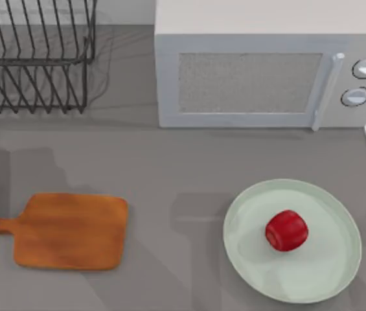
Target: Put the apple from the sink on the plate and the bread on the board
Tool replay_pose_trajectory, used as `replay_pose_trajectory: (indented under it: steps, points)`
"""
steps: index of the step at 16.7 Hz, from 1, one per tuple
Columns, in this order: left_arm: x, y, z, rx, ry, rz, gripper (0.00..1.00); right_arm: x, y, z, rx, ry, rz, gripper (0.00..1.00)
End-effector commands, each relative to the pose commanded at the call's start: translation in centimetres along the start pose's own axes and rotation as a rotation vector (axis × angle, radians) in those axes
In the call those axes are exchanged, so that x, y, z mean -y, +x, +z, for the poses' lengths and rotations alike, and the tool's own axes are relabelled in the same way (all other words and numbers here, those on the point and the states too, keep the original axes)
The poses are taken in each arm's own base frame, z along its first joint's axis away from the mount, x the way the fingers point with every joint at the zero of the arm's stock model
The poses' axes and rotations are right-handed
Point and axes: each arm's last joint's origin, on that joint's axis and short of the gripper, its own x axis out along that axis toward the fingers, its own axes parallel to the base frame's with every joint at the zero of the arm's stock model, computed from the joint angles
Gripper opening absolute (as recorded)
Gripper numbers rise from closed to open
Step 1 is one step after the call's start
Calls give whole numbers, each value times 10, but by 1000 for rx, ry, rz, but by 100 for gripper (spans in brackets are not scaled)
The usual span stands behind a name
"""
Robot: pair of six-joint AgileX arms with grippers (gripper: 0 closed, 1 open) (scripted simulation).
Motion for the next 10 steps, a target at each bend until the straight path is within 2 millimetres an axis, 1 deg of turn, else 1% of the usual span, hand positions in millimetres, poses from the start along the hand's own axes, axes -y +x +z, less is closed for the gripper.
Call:
replay_pose_trajectory:
  steps: [10]
  points:
    - [0,0,0,0,0,0,17,0,0,0,0,0,0,100]
